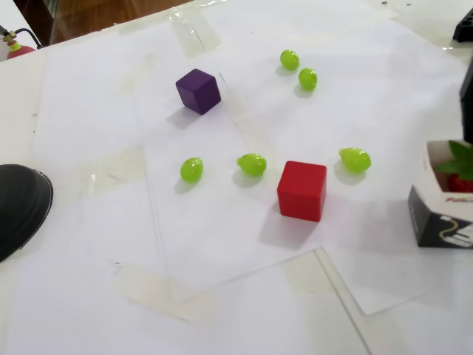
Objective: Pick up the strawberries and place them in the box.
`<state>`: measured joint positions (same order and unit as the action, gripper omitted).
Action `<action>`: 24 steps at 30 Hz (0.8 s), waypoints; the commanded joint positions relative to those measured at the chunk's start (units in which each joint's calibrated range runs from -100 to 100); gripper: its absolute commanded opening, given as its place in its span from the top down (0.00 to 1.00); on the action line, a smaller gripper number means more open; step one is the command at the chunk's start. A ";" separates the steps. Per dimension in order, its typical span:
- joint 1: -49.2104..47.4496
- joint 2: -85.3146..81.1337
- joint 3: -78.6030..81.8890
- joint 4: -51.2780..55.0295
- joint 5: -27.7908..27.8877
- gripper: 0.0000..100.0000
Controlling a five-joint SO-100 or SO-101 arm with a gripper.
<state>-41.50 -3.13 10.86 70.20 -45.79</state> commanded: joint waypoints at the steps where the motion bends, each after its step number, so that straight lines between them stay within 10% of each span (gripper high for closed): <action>1: -0.27 -0.30 0.96 -2.39 -0.15 0.86; 24: -0.78 -0.22 13.41 -12.76 -0.93 0.78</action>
<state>-41.57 -3.13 24.52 58.42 -46.23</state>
